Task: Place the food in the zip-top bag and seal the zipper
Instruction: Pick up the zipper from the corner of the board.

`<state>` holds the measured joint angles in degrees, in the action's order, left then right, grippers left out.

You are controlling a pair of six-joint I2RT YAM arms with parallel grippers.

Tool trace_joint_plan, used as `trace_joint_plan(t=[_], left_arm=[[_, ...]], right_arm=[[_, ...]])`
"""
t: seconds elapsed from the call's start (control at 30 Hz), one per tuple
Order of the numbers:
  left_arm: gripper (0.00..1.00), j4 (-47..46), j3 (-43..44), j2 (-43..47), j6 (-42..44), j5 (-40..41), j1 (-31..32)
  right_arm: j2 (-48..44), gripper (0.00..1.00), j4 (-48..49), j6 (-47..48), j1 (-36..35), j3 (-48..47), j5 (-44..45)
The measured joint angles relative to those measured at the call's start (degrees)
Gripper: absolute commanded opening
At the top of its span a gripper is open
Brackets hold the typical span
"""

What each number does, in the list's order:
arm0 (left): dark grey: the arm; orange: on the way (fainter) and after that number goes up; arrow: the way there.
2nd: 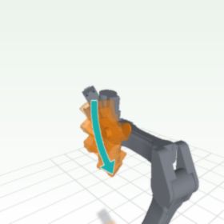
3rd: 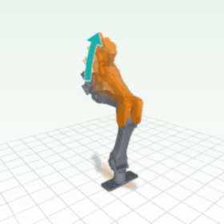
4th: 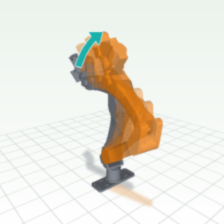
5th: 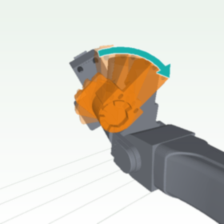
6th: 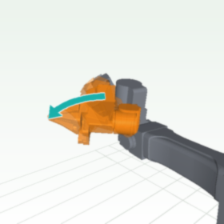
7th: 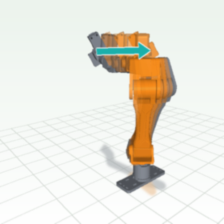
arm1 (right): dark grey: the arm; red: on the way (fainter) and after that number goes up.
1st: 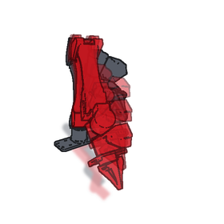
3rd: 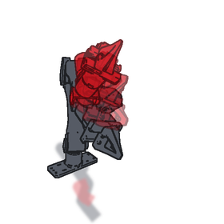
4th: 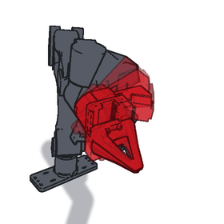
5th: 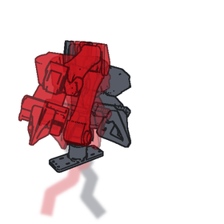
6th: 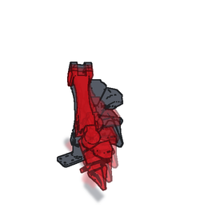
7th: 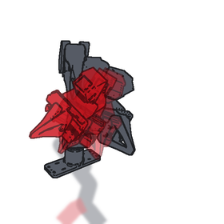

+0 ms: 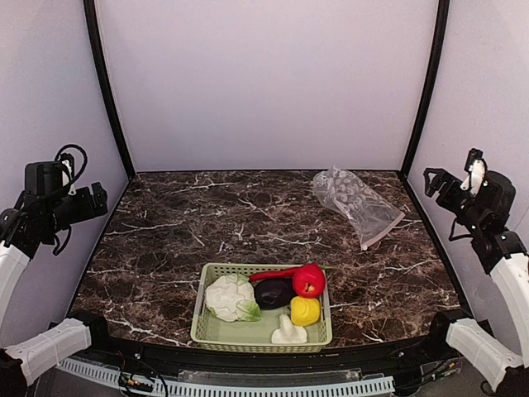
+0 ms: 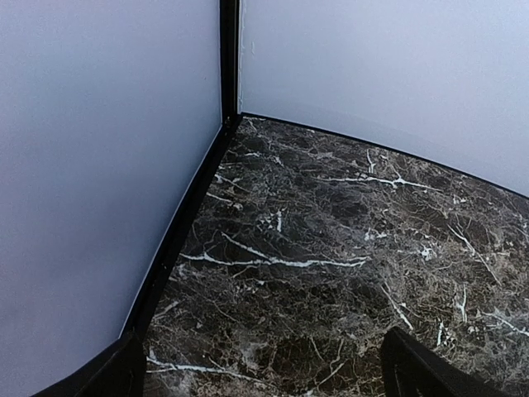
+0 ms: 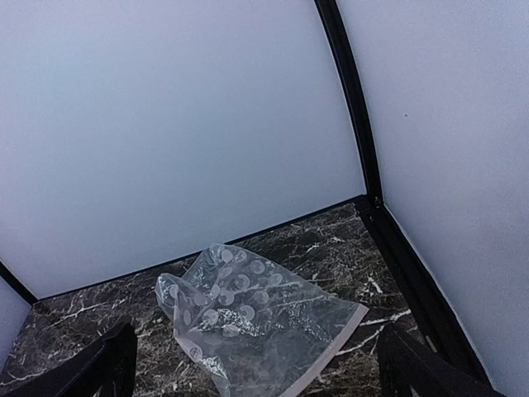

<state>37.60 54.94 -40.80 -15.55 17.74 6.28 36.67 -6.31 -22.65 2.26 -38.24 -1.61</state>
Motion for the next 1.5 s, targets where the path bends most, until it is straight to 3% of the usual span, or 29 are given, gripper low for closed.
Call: trace_joint_plan(t=[0.37, 0.53, 0.7, 1.1, 1.5], left_arm=[[1.0, 1.5, -0.5, 1.3, 3.3, -1.0, 0.0], [1.0, -2.3, -4.6, 1.7, 8.0, -2.4, 0.0], [1.0, -5.5, -8.8, 1.3, 10.6, -4.2, 0.0], [1.0, -10.0, -13.0, 4.0, 12.2, -5.3, 0.0], [1.0, -10.8, -13.5, 6.5, 12.2, -4.4, 0.0]], right_arm=[[7.2, 0.94, -12.8, 0.5, 0.0, -4.7, 0.2], [10.4, 0.9, -15.3, 1.9, -4.0, -6.2, 2.1], [19.4, 0.86, -17.8, 4.3, -11.2, -9.7, 4.2], [41.9, 0.72, -20.8, 8.7, -20.6, -14.7, 8.1], [54.9, 0.59, -19.2, 8.5, -24.4, -19.1, 12.6]])
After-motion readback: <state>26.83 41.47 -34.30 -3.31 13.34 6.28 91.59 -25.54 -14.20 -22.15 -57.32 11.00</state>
